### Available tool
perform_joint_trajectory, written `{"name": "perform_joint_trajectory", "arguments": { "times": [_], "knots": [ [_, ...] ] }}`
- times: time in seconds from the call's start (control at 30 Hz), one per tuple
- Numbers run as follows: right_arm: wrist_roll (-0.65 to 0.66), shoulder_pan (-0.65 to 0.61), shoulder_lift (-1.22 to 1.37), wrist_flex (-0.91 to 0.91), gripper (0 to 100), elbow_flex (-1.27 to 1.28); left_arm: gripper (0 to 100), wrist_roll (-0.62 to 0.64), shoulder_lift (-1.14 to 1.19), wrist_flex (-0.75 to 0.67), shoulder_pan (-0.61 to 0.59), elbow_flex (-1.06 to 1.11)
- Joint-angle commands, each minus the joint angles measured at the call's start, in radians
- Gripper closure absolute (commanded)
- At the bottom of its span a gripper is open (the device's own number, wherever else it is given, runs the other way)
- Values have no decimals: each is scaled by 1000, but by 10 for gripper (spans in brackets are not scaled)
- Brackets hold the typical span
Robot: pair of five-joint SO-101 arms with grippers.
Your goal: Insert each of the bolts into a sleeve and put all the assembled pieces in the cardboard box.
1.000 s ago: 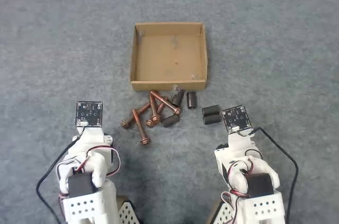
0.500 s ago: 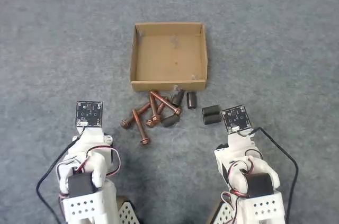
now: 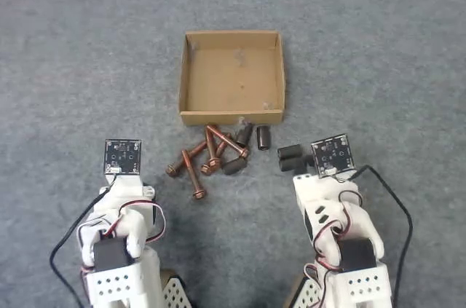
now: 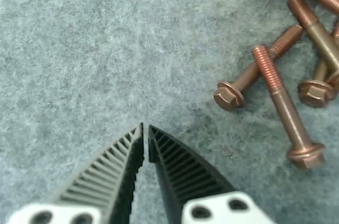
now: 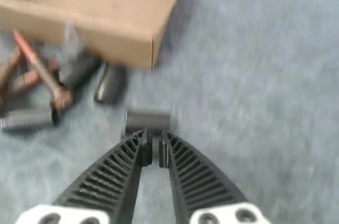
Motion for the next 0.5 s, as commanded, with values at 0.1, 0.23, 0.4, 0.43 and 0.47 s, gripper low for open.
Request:
{"name": "perform_joint_trajectory", "arguments": {
  "times": [0.1,0.23,0.4,0.43,0.47],
  "knots": [
    [180,-33,16,-113,989,18,983,-8,-18,-57,-5,-24],
    [345,-77,16,-116,991,20,983,-8,-18,-74,-3,-33],
    [365,-91,19,-101,990,20,984,-11,-18,-72,-3,-41],
    [374,-91,19,-85,990,20,984,-11,-18,-72,0,-41],
    [396,-93,19,-70,990,20,984,-11,-18,-72,0,-41]
  ]
}}
